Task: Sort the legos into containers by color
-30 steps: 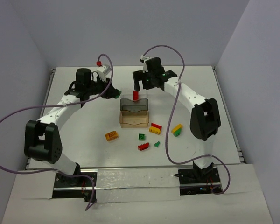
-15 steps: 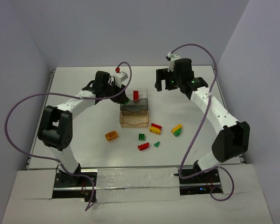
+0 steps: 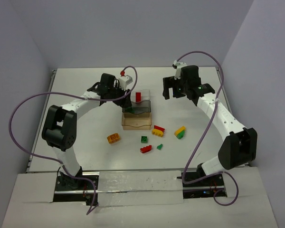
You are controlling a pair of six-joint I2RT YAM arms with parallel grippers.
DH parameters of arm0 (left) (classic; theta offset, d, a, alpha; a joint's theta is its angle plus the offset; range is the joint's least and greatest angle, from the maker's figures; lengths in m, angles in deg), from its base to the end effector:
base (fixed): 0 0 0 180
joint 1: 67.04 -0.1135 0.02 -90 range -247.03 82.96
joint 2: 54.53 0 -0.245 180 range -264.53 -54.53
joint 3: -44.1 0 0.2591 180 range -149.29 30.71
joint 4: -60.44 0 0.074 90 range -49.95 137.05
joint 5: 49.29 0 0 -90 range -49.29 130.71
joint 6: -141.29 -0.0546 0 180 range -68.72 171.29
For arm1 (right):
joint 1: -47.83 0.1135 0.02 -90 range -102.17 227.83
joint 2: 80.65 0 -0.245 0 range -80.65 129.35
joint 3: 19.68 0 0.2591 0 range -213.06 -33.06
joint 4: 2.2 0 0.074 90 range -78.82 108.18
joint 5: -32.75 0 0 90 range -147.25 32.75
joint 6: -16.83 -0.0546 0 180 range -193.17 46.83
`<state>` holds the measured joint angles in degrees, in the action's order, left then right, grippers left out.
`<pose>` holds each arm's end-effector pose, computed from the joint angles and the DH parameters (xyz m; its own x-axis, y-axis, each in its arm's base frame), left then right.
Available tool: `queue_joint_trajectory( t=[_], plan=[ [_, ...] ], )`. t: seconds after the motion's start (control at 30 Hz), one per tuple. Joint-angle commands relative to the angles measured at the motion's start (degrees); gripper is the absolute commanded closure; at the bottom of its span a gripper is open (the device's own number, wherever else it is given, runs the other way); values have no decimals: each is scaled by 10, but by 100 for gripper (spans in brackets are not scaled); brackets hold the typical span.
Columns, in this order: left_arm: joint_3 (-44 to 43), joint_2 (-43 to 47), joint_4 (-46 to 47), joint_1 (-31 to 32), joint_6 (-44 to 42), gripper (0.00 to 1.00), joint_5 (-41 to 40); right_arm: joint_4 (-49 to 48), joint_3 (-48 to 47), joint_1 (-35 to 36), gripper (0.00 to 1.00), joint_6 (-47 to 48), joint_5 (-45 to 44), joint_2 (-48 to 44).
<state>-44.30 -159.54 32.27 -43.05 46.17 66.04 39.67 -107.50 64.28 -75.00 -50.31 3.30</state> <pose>0.3736 -0.1918 0.1892 -0.5834 0.3479 -0.7339 0.6998 0.6740 -0.2368 0.3374 0.1065 0.2957 -0.6021 -0.1447 -0.7852 -0.3534 0.9302 0.0995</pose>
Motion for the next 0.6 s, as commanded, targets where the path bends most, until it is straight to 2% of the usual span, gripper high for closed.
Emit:
queue_joint_trajectory(
  t=[0.0, 0.1, 0.23, 0.37, 0.57],
  plan=[
    [-37, 18, -7, 2, -11, 31, -3, -10, 10, -3, 0, 11, 3, -28],
    [-19, 73, -4, 2, -23, 22, 15, -11, 28, -4, 0, 29, 4, -34],
    [-5, 143, -86, 0, -68, 22, 51, -8, 44, -4, 0, 35, 9, -45],
    [90, 241, -192, -1, -169, 21, 45, 6, 54, -4, 0, 44, 15, -54],
    [189, 302, -288, -1, -244, 18, 18, 14, 77, -4, 0, 60, 22, -63]
  ],
)
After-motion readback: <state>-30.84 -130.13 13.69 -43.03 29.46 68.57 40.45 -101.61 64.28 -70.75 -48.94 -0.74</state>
